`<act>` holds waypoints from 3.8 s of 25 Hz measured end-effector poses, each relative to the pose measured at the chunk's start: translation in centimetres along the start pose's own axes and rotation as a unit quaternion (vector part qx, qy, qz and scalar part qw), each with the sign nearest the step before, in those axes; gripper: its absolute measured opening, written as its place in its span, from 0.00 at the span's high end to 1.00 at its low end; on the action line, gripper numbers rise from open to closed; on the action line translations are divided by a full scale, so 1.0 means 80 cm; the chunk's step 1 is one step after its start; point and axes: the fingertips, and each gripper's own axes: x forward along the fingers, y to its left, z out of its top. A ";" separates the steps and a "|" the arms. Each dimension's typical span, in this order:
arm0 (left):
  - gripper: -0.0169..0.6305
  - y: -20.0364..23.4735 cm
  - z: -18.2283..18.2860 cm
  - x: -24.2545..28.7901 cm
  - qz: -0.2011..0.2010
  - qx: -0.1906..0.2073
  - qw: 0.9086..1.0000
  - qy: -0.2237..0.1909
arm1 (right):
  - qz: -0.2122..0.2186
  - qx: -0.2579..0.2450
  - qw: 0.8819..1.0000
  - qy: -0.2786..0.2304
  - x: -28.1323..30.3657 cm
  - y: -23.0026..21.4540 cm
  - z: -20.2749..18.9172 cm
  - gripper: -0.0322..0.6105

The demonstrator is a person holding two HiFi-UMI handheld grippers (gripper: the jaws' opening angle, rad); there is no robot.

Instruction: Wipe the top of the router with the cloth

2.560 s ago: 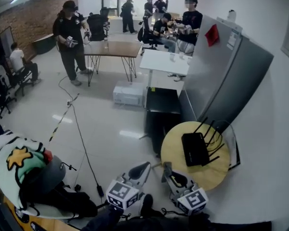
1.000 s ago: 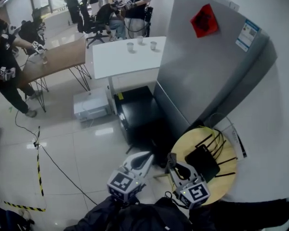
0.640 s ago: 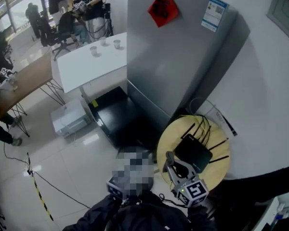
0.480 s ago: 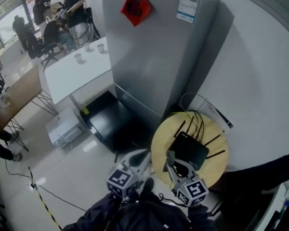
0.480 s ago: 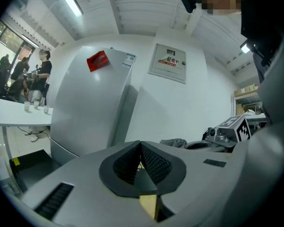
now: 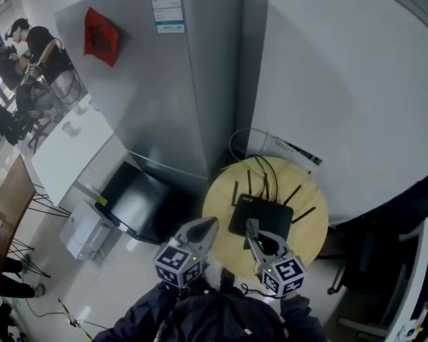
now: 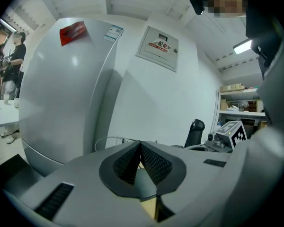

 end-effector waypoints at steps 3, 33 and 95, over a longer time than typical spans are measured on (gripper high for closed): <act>0.97 0.007 0.003 0.017 -0.021 0.007 1.000 0.011 | -0.028 0.006 1.000 0.005 0.009 -0.021 -0.003 0.84; 0.97 0.108 -0.052 0.139 -0.169 0.022 0.978 0.120 | -0.136 -0.022 0.944 0.301 0.236 -0.193 -0.165 0.84; 0.97 0.090 -0.048 0.154 -0.165 0.032 0.978 0.124 | -0.262 0.124 0.926 0.242 0.196 -0.202 -0.192 0.84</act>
